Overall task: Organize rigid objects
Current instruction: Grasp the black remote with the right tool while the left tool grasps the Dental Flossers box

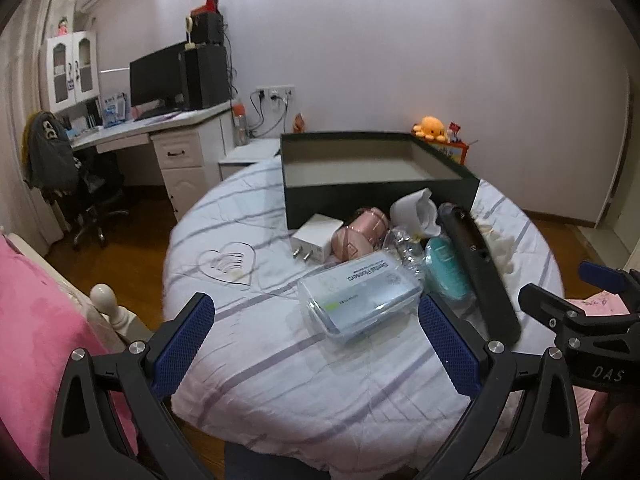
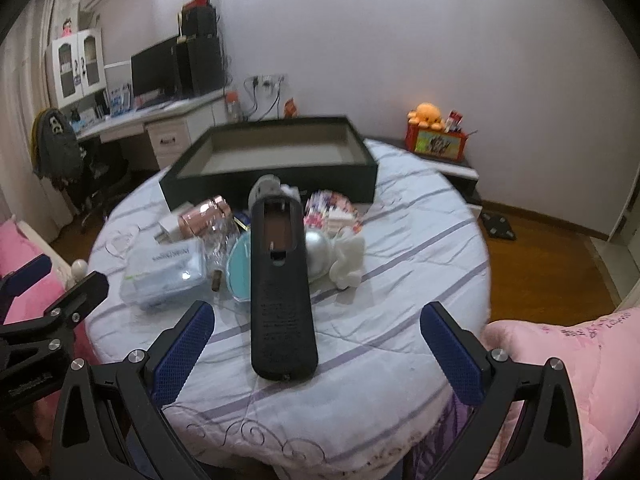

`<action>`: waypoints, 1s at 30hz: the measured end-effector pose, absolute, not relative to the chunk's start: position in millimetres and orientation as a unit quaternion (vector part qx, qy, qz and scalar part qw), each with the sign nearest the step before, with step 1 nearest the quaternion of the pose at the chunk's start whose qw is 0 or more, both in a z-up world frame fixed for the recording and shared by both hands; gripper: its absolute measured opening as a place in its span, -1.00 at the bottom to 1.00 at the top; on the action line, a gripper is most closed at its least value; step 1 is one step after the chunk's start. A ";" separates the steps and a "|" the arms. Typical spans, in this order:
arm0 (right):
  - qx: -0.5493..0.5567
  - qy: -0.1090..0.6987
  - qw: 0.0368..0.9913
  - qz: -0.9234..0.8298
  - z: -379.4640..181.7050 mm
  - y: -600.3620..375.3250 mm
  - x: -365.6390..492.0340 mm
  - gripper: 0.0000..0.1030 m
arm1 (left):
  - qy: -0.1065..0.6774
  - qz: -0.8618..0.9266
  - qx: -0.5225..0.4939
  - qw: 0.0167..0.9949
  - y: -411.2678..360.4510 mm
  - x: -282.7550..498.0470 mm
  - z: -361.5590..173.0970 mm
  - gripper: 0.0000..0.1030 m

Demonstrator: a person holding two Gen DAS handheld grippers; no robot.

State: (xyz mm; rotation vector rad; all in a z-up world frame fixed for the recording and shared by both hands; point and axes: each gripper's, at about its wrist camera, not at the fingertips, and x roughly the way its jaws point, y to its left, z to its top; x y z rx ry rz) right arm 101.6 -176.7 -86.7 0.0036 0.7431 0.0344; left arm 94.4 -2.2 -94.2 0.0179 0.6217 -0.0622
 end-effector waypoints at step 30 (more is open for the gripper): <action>0.002 0.444 0.895 0.041 -143.6 -171.4 159.2 0.26 | 0.349 -0.194 0.133 0.907 -36.6 173.1 -151.5 0.86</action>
